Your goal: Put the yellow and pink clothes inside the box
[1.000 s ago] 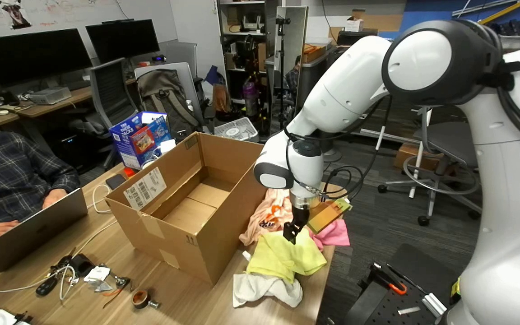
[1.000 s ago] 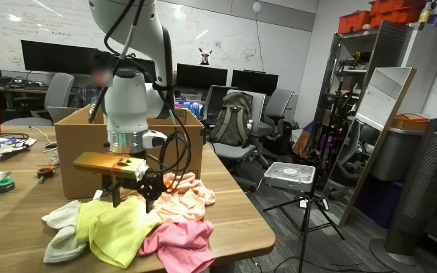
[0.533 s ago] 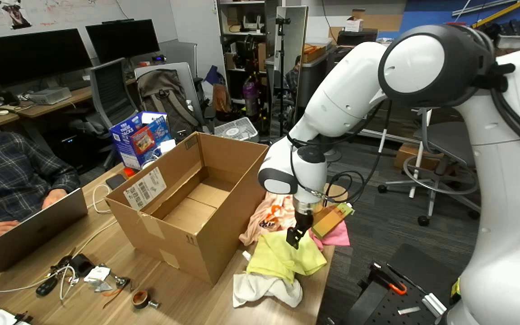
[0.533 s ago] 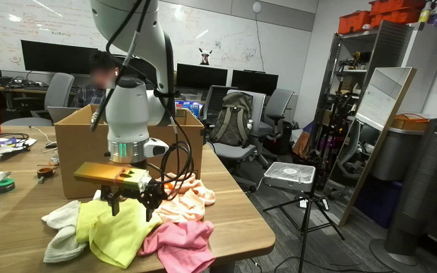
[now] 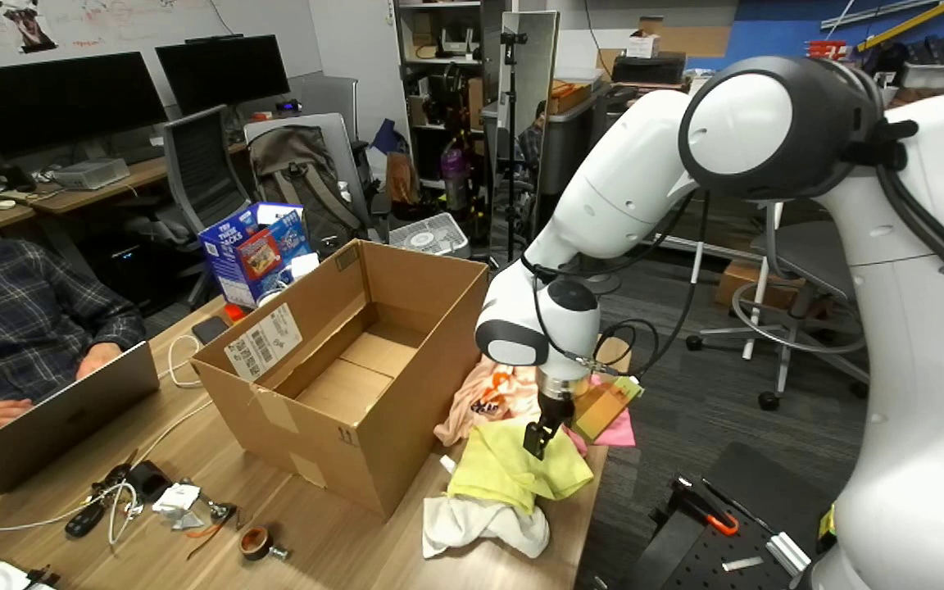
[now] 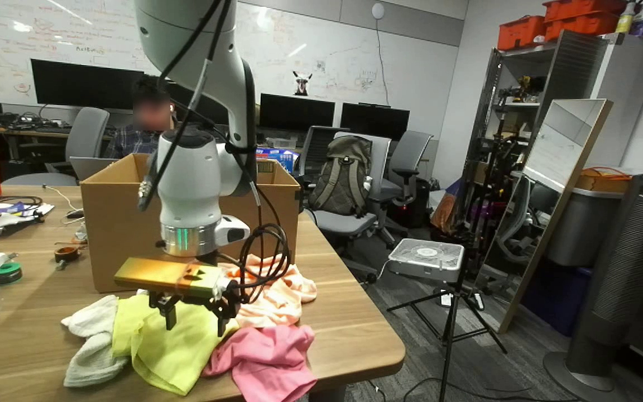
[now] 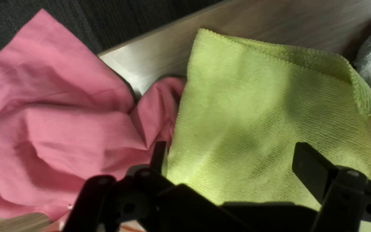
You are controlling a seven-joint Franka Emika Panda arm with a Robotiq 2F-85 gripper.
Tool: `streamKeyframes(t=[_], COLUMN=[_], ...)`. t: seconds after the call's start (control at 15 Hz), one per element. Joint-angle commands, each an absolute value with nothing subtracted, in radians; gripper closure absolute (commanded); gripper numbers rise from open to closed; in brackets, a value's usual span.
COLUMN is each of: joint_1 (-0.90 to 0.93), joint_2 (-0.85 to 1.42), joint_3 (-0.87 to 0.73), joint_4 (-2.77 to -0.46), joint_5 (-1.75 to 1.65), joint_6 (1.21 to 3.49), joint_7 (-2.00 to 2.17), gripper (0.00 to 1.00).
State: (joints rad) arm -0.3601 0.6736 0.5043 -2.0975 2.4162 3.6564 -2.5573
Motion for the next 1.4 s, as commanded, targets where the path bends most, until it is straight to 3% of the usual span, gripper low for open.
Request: streamKeyframes(t=[0.0, 1.33], joint_1=[-0.372, -0.355], joint_2=[0.68, 0.721], joint_3=[0.509, 0.433], joint_4=[-2.112, -2.095], joint_5=[2.377, 2.287], joint_6=[3.633, 3.534], joint_7=[-2.561, -2.555], gripper=[0.0, 0.0])
